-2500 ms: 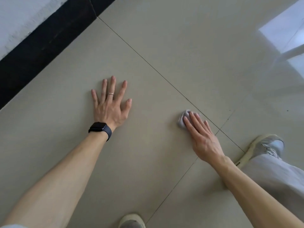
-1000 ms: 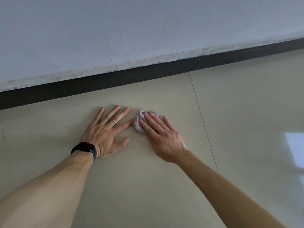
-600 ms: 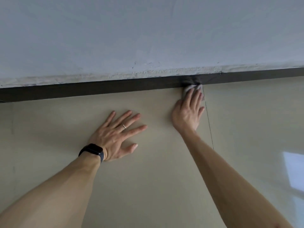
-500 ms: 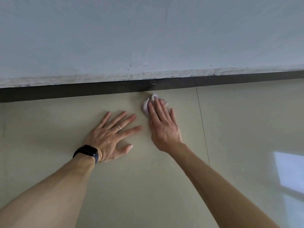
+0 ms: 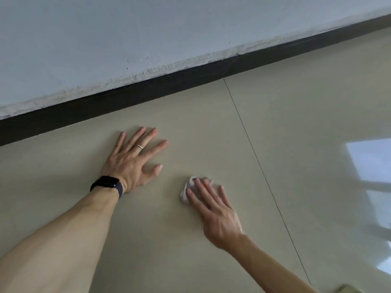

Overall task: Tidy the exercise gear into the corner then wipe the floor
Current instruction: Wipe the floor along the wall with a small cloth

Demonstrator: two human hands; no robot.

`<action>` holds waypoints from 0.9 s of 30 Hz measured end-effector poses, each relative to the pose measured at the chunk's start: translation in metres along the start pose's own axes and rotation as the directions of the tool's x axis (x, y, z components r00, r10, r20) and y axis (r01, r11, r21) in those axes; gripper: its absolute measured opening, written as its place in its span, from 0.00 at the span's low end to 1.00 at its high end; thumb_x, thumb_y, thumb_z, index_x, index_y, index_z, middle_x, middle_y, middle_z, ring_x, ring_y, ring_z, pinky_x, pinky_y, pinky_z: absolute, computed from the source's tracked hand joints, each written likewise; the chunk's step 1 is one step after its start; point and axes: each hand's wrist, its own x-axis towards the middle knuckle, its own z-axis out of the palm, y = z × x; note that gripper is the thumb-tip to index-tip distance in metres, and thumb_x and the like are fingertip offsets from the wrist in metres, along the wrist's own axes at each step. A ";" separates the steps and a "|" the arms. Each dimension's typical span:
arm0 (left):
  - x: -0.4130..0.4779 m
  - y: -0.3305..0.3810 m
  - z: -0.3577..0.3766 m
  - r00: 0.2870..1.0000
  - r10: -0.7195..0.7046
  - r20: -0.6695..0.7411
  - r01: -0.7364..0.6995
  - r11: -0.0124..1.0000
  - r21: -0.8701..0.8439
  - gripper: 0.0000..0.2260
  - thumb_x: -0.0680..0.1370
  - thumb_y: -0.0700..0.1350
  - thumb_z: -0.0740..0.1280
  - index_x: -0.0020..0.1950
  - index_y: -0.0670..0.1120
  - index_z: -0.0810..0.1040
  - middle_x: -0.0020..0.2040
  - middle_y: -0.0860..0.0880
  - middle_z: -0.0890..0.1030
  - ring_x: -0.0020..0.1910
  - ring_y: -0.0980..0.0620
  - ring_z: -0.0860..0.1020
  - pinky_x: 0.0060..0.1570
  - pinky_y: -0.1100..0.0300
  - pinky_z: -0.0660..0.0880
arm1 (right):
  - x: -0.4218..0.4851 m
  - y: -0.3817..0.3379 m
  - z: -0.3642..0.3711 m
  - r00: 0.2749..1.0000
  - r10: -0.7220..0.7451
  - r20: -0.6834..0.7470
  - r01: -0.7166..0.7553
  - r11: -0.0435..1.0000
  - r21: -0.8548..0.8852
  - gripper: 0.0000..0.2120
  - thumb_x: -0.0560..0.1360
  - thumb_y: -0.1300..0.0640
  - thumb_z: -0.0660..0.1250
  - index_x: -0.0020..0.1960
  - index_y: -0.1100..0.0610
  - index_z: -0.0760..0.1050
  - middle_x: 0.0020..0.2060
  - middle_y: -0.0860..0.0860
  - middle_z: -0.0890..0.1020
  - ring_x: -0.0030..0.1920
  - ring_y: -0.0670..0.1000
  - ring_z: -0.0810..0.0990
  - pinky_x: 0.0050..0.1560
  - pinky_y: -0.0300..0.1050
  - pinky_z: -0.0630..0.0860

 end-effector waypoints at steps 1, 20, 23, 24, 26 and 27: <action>-0.002 0.001 0.000 1.000 0.001 0.005 -0.001 1.000 -0.006 0.30 0.76 0.65 0.53 0.78 0.65 0.55 0.82 0.57 0.50 0.80 0.51 0.50 0.77 0.42 0.46 | -0.020 -0.006 0.006 0.992 -0.115 0.051 0.117 0.992 -0.038 0.38 0.73 0.61 0.58 0.81 0.46 0.54 0.81 0.48 0.53 0.81 0.50 0.49 0.77 0.61 0.58; -0.042 0.151 0.037 0.985 0.171 0.033 -0.170 0.985 -0.032 0.30 0.78 0.61 0.56 0.80 0.58 0.58 0.82 0.50 0.53 0.80 0.42 0.52 0.74 0.33 0.48 | -0.161 -0.026 0.043 0.887 0.460 -0.034 -0.454 0.884 0.114 0.38 0.74 0.61 0.57 0.82 0.45 0.51 0.81 0.46 0.53 0.81 0.49 0.50 0.75 0.58 0.53; -0.038 0.149 0.042 0.991 0.130 0.035 -0.130 0.992 -0.003 0.30 0.78 0.63 0.53 0.80 0.59 0.56 0.82 0.50 0.51 0.81 0.43 0.48 0.75 0.34 0.46 | -0.154 0.022 0.026 0.855 0.517 -0.047 -0.514 0.856 0.060 0.39 0.74 0.61 0.54 0.81 0.42 0.47 0.81 0.45 0.50 0.81 0.47 0.47 0.78 0.58 0.50; -0.039 0.147 0.042 0.989 0.144 0.032 -0.145 0.989 0.004 0.30 0.78 0.64 0.52 0.80 0.59 0.55 0.82 0.50 0.51 0.81 0.43 0.47 0.75 0.35 0.45 | -0.158 0.037 0.022 0.773 0.633 -0.037 -0.628 0.772 0.095 0.40 0.74 0.63 0.53 0.81 0.42 0.43 0.81 0.44 0.46 0.81 0.46 0.43 0.79 0.60 0.48; -0.039 0.149 0.044 0.984 0.175 0.035 -0.175 0.985 -0.004 0.30 0.79 0.64 0.51 0.80 0.59 0.53 0.82 0.50 0.49 0.81 0.44 0.45 0.75 0.36 0.43 | -0.162 0.057 0.014 0.532 0.847 -0.018 -0.824 0.523 0.217 0.41 0.75 0.65 0.54 0.81 0.42 0.40 0.81 0.43 0.41 0.80 0.46 0.38 0.79 0.61 0.46; -0.041 0.150 0.044 0.983 0.179 0.037 -0.179 0.984 -0.009 0.30 0.79 0.64 0.51 0.80 0.60 0.52 0.82 0.51 0.48 0.81 0.45 0.44 0.75 0.36 0.42 | -0.161 0.057 0.014 0.431 0.902 -0.022 -0.867 0.421 0.266 0.41 0.76 0.66 0.53 0.81 0.43 0.40 0.81 0.43 0.40 0.80 0.46 0.37 0.79 0.61 0.45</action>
